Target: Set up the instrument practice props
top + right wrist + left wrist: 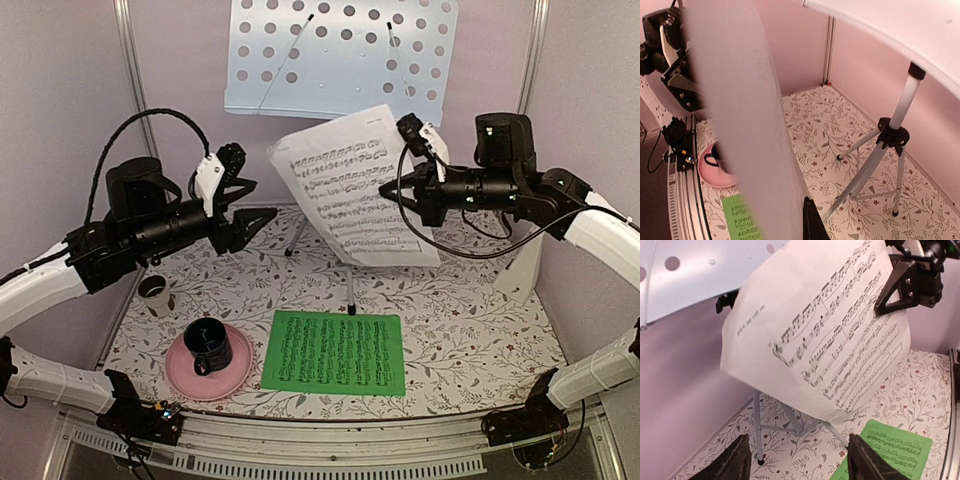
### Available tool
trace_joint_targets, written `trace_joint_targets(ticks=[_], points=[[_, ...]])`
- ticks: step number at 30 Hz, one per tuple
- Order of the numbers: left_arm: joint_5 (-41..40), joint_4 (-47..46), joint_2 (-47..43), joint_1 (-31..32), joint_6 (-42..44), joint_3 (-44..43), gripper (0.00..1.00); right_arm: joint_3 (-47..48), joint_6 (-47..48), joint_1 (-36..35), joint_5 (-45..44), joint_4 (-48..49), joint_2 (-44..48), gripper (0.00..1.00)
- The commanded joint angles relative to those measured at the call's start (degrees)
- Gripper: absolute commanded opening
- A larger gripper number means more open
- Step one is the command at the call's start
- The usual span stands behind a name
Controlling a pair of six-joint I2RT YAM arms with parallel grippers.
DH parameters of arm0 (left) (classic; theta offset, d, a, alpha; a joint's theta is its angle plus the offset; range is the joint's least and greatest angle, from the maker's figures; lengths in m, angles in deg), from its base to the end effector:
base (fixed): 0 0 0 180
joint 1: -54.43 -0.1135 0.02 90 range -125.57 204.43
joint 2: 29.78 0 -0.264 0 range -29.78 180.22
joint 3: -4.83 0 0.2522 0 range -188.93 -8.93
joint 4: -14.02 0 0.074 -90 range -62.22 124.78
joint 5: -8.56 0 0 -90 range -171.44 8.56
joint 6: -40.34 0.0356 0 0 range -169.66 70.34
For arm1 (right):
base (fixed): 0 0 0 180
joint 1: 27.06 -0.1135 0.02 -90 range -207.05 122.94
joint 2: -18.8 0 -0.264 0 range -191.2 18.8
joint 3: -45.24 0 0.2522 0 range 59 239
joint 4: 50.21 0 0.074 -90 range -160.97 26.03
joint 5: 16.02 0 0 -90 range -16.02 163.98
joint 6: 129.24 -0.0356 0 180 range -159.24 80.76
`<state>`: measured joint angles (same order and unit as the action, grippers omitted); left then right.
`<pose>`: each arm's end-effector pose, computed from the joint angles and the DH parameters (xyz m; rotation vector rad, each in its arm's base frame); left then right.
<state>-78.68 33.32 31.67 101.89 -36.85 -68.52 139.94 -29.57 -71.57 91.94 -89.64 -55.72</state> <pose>0.1673 -0.1848 0.3833 0.8970 1.4725 -0.4906 0.1978 0.2098 0.4194 -1.0780 1.6292 0.7054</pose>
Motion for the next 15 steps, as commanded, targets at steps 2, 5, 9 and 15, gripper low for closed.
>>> trace_joint_targets(ticks=[2,5,9,15], points=[[-5.48,-11.03,0.13,-0.6,-3.53,-6.65,0.65,0.83,-6.57,5.05,4.33,15.78,3.82,0.0],[-7.98,-11.02,3.27,-0.57,-2.21,-12.44,0.63,3.01,-7.01,6.69,3.39,18.45,3.66,0.0],[-8.05,-10.71,7.76,-0.54,0.46,-19.37,0.61,6.16,-7.81,7.74,2.77,20.69,3.51,0.0],[-9.87,-10.05,14.98,-1.86,3.07,-29.95,0.58,8.5,-7.83,8.67,-1.61,23.87,3.62,0.0]])
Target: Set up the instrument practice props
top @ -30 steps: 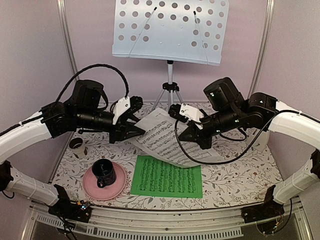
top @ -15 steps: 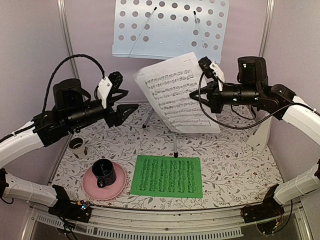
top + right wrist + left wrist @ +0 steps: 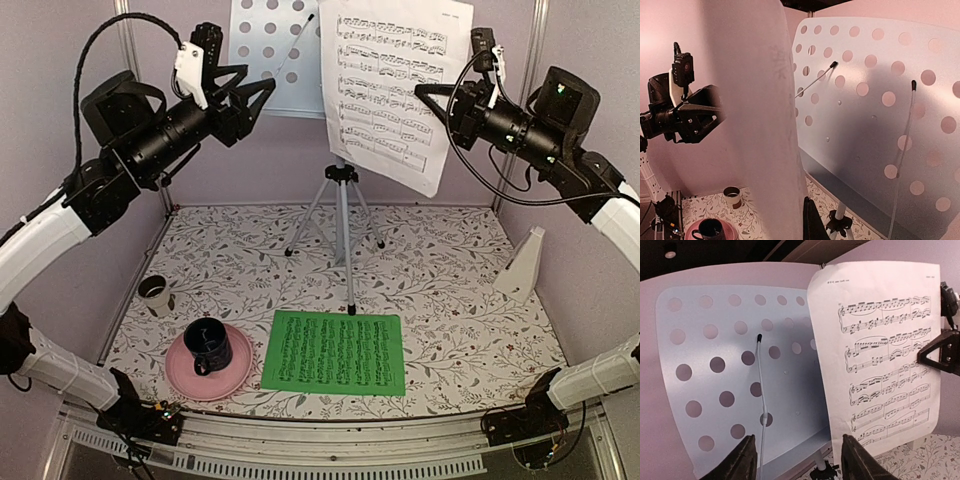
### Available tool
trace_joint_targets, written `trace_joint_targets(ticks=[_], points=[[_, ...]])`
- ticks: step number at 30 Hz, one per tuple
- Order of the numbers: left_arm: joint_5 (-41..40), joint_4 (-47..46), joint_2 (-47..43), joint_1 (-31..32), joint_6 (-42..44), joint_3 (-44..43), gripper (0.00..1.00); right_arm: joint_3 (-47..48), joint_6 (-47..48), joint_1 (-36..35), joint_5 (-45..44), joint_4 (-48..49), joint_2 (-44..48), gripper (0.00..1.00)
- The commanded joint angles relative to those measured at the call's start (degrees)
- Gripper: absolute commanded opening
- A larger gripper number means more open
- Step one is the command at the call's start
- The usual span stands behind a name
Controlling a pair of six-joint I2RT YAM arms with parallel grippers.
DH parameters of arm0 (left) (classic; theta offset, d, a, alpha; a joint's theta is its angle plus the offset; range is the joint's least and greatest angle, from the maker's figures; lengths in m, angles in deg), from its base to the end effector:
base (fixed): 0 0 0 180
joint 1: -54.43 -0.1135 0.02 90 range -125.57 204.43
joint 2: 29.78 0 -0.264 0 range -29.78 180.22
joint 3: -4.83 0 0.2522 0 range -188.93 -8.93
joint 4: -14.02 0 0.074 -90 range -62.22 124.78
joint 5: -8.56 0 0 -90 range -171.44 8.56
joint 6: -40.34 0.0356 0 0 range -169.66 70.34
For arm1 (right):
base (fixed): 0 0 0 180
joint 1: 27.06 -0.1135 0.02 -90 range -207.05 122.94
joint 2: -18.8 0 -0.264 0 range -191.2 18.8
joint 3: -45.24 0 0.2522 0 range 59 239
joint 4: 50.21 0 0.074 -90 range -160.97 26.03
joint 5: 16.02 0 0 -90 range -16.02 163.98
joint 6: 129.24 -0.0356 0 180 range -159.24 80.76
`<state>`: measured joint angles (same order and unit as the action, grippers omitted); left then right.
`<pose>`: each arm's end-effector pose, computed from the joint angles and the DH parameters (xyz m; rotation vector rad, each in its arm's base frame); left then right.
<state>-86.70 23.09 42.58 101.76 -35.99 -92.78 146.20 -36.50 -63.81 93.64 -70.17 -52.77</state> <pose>0.1876 -0.1987 0.5032 0.5913 1.1605 -0.4440 0.2030 0.1666 0.5053 -0.7565 1.2443 0.7286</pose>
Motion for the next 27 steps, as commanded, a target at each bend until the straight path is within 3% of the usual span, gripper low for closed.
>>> trace_joint_targets(ticks=[1,6,19,27], points=[[-0.64,1.48,5.4,-3.11,0.46,-7.92,0.56,2.68,-0.9,1.24,-3.76,5.03,0.4,0.0],[1.16,0.3,9.17,-4.79,-1.01,-12.16,0.51,5.78,-1.07,2.56,-4.59,7.2,-2.5,0.0],[1.51,9.4,21.83,-4.85,1.66,-30.91,0.47,14.65,-4.44,6.16,-3.59,11.33,-11.12,0.0],[-1.62,10.3,25.58,-4.81,3.87,-35.19,0.42,18.86,-4.7,6.23,-6.56,12.25,-14.6,0.0]])
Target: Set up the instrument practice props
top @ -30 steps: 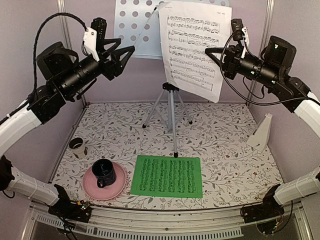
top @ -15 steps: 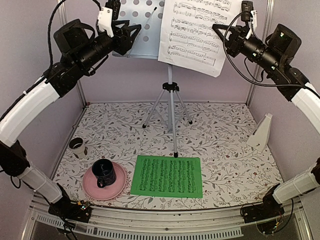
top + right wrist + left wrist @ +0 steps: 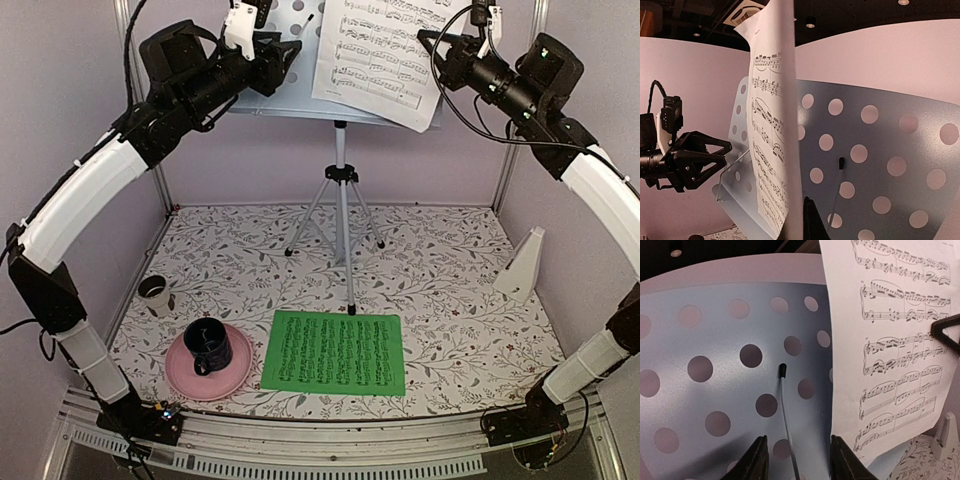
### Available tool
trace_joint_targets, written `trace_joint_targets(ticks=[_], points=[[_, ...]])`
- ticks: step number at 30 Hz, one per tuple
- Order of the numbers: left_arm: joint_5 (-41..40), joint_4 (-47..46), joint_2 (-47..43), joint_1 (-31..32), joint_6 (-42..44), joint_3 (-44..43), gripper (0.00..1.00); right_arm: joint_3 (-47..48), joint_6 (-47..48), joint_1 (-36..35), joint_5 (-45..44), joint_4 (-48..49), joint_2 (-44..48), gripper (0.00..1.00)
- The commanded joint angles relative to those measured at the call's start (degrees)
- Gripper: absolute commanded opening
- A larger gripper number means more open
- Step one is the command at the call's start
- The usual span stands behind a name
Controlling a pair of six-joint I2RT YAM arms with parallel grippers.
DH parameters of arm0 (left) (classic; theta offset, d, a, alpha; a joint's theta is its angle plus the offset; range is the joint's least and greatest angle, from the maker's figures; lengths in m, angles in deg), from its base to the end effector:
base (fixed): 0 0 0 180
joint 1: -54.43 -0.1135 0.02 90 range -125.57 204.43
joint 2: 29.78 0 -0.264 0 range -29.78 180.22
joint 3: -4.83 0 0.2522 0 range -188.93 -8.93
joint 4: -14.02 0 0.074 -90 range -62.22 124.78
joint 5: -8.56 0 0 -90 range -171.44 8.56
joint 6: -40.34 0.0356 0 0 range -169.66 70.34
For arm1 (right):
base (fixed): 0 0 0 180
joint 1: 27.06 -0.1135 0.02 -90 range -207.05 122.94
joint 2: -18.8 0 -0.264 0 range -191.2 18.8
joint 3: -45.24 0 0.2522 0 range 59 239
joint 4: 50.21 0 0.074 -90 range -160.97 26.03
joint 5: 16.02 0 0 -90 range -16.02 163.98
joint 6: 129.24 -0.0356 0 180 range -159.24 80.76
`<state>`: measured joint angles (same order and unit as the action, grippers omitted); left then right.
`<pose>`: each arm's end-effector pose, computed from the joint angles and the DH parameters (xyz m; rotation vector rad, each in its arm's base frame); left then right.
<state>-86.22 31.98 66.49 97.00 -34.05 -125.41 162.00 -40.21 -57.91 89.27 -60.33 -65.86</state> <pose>0.2695 -0.2435 0.5470 0.5684 1.1695 -0.3490 0.2609 0.1668 0.5509 -0.5412 1.1002 0.6438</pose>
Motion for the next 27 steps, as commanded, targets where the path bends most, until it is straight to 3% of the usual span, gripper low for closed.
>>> trace_joint_targets(ticks=[1,15,21,27], points=[[-2.62,1.62,2.18,-0.05,2.09,-3.01,0.42,3.61,-0.9,0.43,-2.34,2.42,-1.93,0.0],[-5.63,1.11,4.36,-0.09,3.69,-4.8,0.19,6.66,2.26,0.7,-4.28,2.69,-6.07,0.0],[-7.13,-1.67,4.01,0.08,4.04,-3.17,0.0,6.69,3.14,0.7,-5.86,2.69,-6.69,0.0],[-5.85,-12.37,0.49,0.7,5.79,5.39,0.0,6.61,4.0,0.71,-7.98,2.71,-7.43,0.0]])
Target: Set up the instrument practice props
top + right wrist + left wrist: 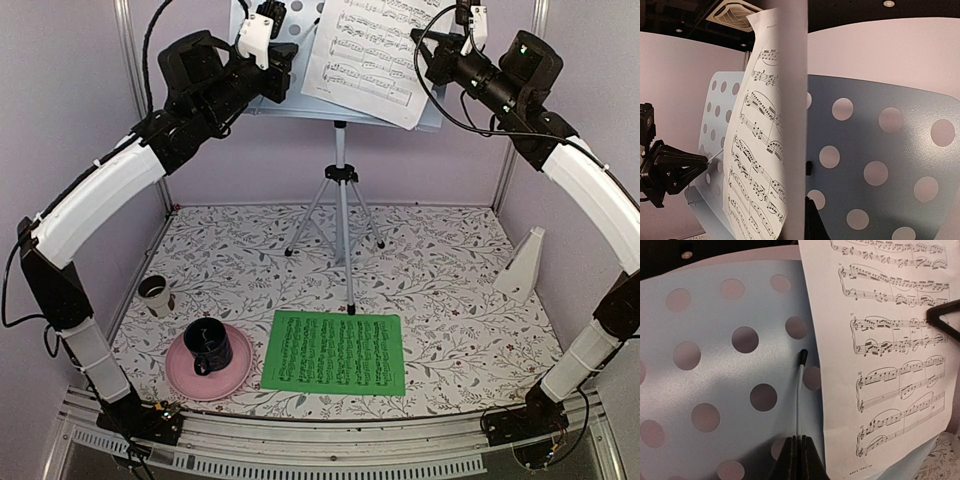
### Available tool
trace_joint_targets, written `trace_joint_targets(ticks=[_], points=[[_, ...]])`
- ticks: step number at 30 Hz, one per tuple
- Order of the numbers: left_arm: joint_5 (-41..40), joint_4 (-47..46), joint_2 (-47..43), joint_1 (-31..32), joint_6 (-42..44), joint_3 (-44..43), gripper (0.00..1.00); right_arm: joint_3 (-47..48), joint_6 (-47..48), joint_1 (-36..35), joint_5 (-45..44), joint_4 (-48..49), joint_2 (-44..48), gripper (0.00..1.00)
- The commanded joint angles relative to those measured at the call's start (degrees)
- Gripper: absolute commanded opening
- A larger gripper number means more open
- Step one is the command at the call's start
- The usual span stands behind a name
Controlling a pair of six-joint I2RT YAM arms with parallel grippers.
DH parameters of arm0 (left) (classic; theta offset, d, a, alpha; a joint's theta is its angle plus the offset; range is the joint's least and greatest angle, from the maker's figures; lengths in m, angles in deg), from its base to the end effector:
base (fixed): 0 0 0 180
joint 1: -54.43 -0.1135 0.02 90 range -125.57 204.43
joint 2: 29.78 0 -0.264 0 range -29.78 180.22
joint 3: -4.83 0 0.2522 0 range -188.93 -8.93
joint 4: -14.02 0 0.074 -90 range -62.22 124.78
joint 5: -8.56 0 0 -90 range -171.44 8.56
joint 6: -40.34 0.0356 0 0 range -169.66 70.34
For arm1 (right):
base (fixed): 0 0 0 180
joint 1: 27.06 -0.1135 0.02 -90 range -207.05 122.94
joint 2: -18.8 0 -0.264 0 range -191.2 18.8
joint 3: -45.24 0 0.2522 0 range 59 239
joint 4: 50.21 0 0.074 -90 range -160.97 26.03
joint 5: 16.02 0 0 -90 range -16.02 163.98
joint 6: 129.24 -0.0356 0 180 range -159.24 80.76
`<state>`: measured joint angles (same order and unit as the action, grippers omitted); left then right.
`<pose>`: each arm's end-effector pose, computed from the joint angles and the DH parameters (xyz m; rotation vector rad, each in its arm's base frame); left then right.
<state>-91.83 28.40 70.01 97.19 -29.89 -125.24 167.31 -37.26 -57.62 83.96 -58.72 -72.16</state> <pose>0.2889 -0.2584 0.5307 0.5375 1.1851 -0.2259 0.2905 0.1787 0.5497 -0.4827 1.0982 0.5409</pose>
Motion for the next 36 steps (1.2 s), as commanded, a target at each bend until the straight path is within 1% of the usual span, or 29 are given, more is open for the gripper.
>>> trace_joint_targets(ticks=[1,4,7,8,12,17,20,25,28,31,36], points=[[0.04,-11.43,-3.81,0.55,2.12,7.24,0.0,1.29,1.09,0.49,-3.18,1.14,-1.23,0.0],[0.86,-20.63,-5.88,0.6,3.15,13.12,0.0,1.28,1.05,0.5,-3.8,1.16,-1.57,0.0],[1.99,-27.22,-6.51,0.6,3.48,15.71,0.0,1.29,0.85,0.46,-3.61,1.52,-1.8,0.0],[3.06,-27.78,-6.41,0.65,3.63,15.93,0.0,1.35,0.77,0.48,-3.12,1.73,-1.96,0.0],[9.96,-28.83,-5.95,0.59,4.41,16.35,0.0,2.25,0.78,0.54,0.17,2.8,-3.1,0.0],[12.66,-28.81,-5.61,0.57,4.84,16.8,0.0,5.91,1.23,0.44,5.36,4.03,-6.15,0.0],[13.68,-28.91,-5.82,0.58,4.83,17.32,0.0,8.34,1.7,0.43,9.46,5.07,-8.57,0.0],[14.38,-29.26,-6.09,0.63,4.51,17.82,0.0,15.54,2.79,0.42,18.18,5.31,-14.91,0.0],[14.58,-29.35,-6.14,0.65,4.58,18.1,0.0,18.64,2.22,0.34,20.89,5.97,-17.7,0.0],[14.48,-29.98,-6.23,0.5,4.66,18.7,0.0,19.17,0.61,0.04,23.61,8.67,-19.1,0.0],[14.8,-30.06,-6.26,0.47,4.42,19.35,0.0,22.7,1.46,-1.35,25.0,10.03,-22.28,0.0]])
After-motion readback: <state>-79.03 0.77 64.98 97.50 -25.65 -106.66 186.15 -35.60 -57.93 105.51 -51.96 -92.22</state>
